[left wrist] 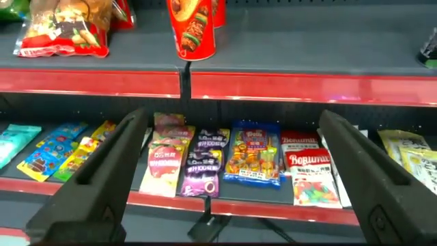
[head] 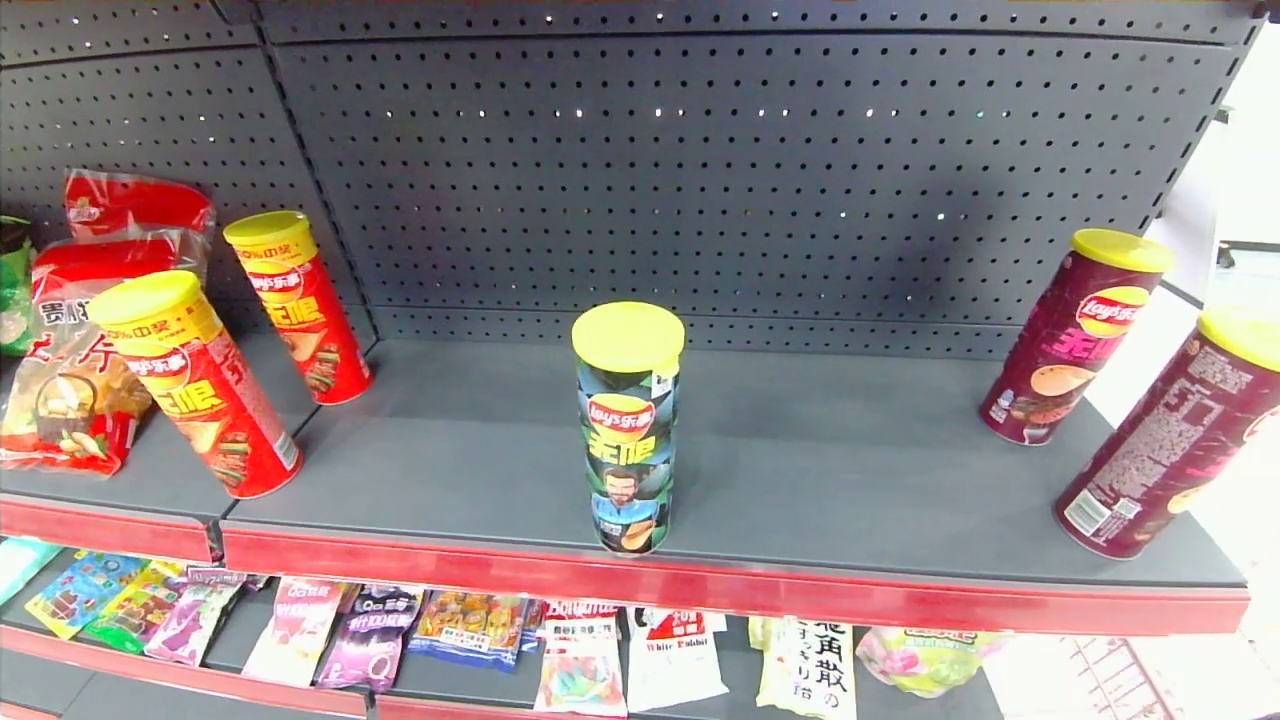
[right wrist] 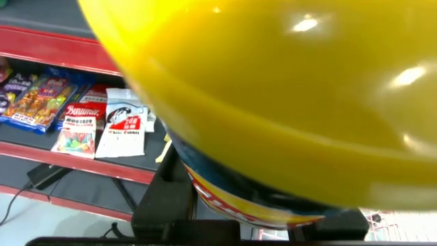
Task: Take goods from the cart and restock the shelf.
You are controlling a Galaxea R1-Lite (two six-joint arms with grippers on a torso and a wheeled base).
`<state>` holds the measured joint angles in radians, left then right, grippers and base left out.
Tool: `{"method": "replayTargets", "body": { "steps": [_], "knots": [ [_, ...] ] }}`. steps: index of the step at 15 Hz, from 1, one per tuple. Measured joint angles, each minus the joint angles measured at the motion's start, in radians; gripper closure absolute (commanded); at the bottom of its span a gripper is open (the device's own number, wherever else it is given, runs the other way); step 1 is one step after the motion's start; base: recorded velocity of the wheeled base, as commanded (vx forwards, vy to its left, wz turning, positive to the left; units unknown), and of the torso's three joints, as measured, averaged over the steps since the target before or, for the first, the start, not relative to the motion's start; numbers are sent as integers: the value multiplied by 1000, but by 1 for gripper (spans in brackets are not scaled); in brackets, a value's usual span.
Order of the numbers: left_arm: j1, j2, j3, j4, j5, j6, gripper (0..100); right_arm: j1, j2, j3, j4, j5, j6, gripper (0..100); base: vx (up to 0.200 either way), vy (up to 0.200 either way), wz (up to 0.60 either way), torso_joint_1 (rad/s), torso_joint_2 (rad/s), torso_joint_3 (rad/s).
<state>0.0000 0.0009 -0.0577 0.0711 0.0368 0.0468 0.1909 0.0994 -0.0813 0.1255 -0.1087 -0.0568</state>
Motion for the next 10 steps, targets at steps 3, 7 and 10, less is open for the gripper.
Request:
{"method": "replayTargets", "body": {
  "steps": [3, 7, 10],
  "knots": [
    [0, 0, 0, 0, -1, 0, 0, 0, 0, 0, 0, 0, 0, 100, 0, 67, 0, 1, 1, 1],
    [1, -1, 0, -1, -3, -3, 0, 1, 0, 0, 0, 0, 1, 100, 0, 200, 0, 2, 1, 0],
    [0, -1, 0, -1, -2, -2, 0, 0, 0, 0, -1, 2, 2, 100, 0, 0, 0, 0, 0, 0]
  ]
}}
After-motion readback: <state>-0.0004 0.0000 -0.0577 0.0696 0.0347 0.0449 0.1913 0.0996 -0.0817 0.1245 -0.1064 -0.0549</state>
